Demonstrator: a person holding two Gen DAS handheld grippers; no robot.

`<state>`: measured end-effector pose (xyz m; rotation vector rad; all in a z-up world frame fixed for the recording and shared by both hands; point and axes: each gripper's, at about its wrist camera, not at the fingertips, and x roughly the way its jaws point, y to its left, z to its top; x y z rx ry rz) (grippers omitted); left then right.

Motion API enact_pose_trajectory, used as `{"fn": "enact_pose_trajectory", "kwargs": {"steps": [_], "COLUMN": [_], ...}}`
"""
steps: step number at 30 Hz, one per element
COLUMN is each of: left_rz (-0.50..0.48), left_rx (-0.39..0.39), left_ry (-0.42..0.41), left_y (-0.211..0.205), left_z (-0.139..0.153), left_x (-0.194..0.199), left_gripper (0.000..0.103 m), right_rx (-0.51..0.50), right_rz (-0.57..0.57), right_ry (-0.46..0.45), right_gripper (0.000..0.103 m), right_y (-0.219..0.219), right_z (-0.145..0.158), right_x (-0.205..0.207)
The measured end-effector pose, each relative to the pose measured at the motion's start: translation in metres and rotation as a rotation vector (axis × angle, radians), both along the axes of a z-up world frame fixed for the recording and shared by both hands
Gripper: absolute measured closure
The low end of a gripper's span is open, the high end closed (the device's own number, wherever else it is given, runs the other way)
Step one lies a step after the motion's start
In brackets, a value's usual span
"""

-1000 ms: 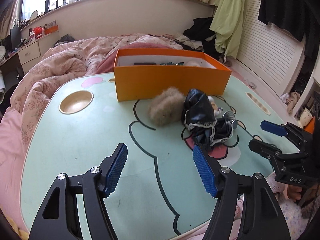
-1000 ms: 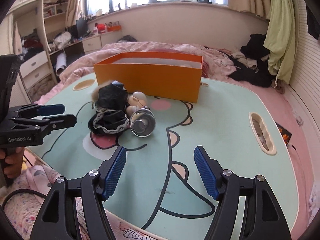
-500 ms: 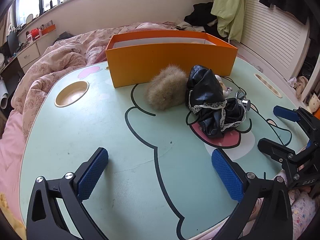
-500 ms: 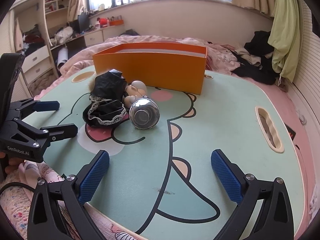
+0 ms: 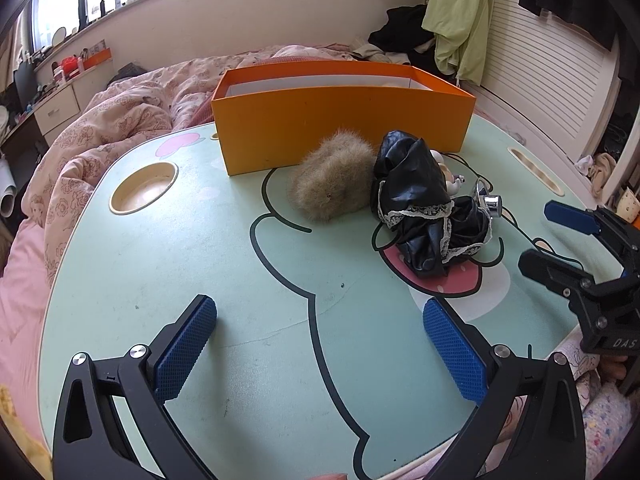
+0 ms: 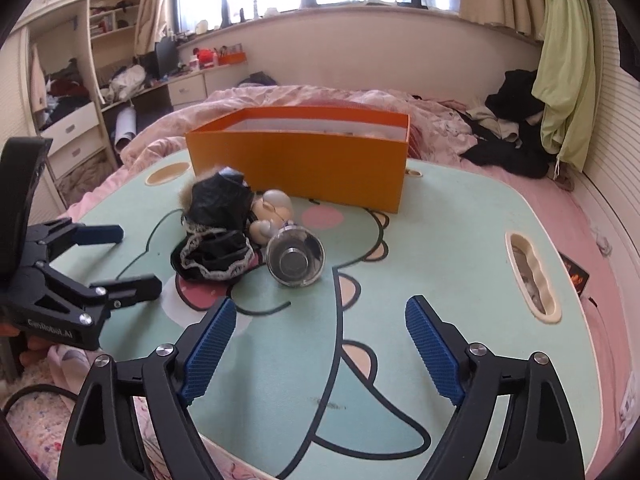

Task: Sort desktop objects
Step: 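Grasp the silver cup-shaped item with the right gripper, then grasp the black lace-trimmed cloth with the left gripper while the right gripper holds the silver item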

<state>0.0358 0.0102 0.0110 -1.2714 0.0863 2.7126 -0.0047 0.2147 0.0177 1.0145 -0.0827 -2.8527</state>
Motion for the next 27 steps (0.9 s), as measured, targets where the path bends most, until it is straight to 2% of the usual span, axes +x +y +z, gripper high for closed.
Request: {"fn": "enact_pose_trajectory", "kwargs": {"steps": [3,6,9,11,16,25,27], "left_rz": [0.000,0.000,0.000,0.000,-0.001,-0.001,-0.001], "left_rx": [0.000,0.000,0.001,0.001,0.001,0.001,0.001], "left_ry": [0.000,0.000,0.001,0.002,0.003,0.003,0.003], "left_y": [0.000,0.000,-0.001,-0.001,0.000,-0.001,-0.001], "left_z": [0.000,0.000,0.001,0.001,0.003,0.003,0.003], "left_x": [0.000,0.000,0.000,0.001,0.001,0.001,0.001], "left_gripper": [0.000,0.000,0.000,0.000,0.000,0.000,0.000], "right_rx": [-0.043,-0.083,-0.108,-0.124,-0.118,-0.050,0.017], "right_rz": [-0.012,-0.027,-0.028,-0.006,0.009,-0.022,-0.038], "right_ry": [0.015,-0.019,-0.109,-0.159,-0.092,0.037,0.086], "right_gripper": [0.022,0.034,0.053,0.076,0.076,0.076,0.068], "right_y": [0.001,0.002,0.000,-0.002,0.006,0.030,0.026], "right_z": [0.014,0.016,0.004,-0.006,-0.005,-0.024,-0.029], "right_x": [-0.015,-0.037,-0.057,-0.060,-0.027,0.038,0.041]}}
